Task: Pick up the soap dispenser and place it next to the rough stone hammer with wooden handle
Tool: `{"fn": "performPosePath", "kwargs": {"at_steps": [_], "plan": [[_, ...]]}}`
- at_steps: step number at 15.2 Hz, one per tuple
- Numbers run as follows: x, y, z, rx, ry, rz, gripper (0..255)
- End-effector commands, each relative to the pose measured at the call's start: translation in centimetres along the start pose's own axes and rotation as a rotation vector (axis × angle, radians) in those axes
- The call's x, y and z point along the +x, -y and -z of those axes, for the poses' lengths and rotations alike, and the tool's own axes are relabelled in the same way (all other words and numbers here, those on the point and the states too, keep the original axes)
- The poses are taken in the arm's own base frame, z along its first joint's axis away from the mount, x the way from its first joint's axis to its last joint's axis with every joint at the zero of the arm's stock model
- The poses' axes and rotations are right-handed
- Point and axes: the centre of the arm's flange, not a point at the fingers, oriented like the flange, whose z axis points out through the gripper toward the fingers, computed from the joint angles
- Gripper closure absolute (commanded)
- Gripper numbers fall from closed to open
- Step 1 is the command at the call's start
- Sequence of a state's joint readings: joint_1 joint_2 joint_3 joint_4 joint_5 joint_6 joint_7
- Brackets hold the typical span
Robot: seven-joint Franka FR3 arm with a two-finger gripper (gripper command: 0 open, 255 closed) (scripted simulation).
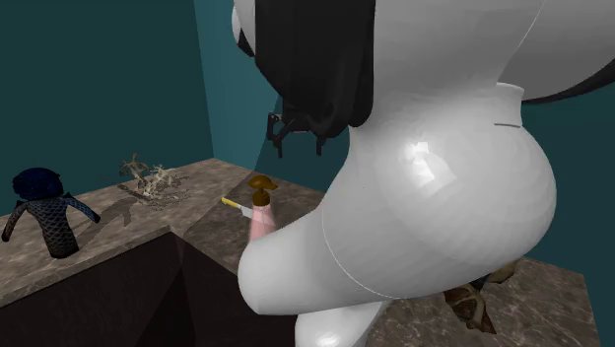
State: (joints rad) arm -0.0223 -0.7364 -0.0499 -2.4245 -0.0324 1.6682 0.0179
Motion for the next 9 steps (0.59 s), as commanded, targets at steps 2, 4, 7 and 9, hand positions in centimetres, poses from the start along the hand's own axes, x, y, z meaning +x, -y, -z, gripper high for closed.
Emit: {"fn": "performPosePath", "kwargs": {"at_steps": [2, 4, 7, 9], "plan": [[0.8, 1.0, -0.5, -0.001, 0.003, -0.002, 0], [2.4, 2.9, -1.5, -0.002, 0.01, -0.006, 0], [4.8, 5.7, -3.1, -0.004, 0.019, -0.011, 0], [6.5, 7.6, -4.2, -0.005, 0.025, -0.015, 0]]}}
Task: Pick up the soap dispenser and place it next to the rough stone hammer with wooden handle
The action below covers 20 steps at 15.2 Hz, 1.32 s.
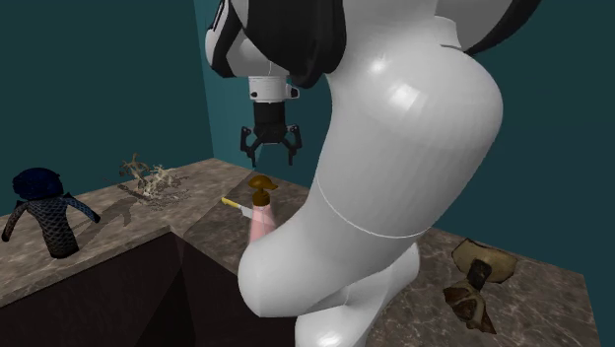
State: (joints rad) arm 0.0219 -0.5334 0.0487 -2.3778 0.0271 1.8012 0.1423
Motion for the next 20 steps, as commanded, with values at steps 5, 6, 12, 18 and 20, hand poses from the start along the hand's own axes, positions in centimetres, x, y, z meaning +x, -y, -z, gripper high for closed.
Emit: {"fn": "performPosePath", "kwargs": {"at_steps": [5, 6, 12, 18, 20], "plan": [[2.8, 3.4, -2.7, -0.002, 0.01, -0.007, 0], [2.8, 3.4, -3.2, -0.002, 0.01, -0.007, 0], [2.7, 3.4, -5.6, -0.002, 0.01, -0.007, 0], [2.7, 3.4, -5.6, -0.002, 0.01, -0.007, 0], [2.7, 3.4, -5.6, -0.002, 0.01, -0.007, 255]]}}
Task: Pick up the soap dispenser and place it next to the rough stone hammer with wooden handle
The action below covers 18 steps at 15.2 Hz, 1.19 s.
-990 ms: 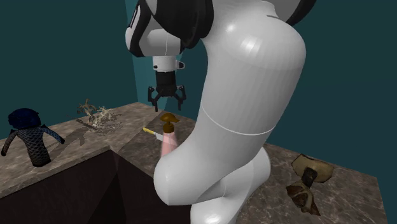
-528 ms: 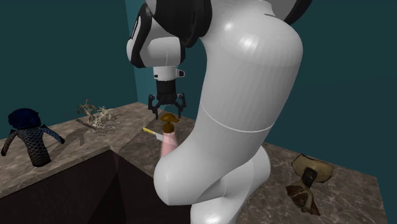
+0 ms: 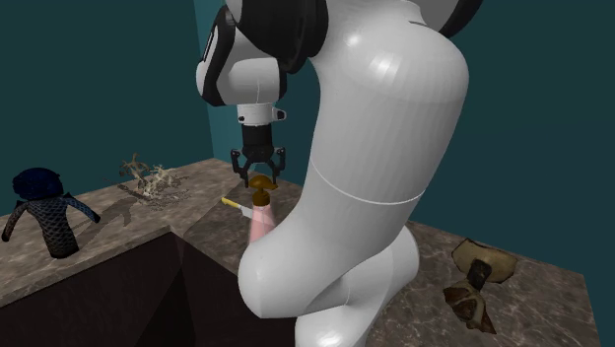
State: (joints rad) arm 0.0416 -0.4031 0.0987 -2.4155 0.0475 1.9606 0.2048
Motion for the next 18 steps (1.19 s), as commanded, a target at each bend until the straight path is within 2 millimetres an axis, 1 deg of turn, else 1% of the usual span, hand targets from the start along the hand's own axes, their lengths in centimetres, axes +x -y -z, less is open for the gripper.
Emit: {"fn": "performPosePath", "kwargs": {"at_steps": [1, 8, 18], "plan": [[0.0, 0.0, 0.0, 0.0, 0.0, 0.0, 255], [0.0, 0.0, 0.0, 0.0, 0.0, 0.0, 255], [-0.3, 0.0, 5.3, 0.0, 0.0, 0.0, 255]]}}
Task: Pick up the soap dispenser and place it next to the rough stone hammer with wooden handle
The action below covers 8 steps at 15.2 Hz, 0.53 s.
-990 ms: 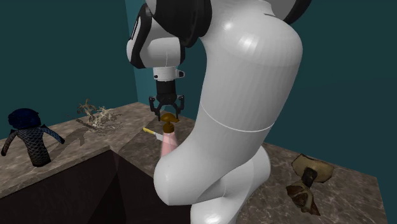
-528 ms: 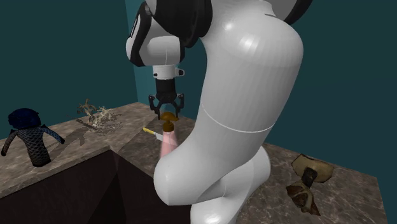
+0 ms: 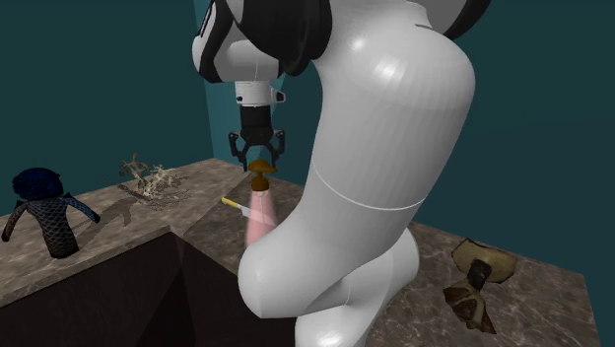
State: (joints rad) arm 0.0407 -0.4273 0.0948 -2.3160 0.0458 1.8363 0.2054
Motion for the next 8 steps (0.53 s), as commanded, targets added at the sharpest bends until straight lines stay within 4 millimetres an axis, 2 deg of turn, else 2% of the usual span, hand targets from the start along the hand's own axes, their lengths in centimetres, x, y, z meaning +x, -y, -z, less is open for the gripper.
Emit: {"fn": "performPosePath", "kwargs": {"at_steps": [1, 8], "plan": [[-0.1, 0.0, 1.1, 0.0, 0.0, 0.0, 255], [-0.3, -0.1, 4.8, 0.0, 0.0, 0.0, 255]]}}
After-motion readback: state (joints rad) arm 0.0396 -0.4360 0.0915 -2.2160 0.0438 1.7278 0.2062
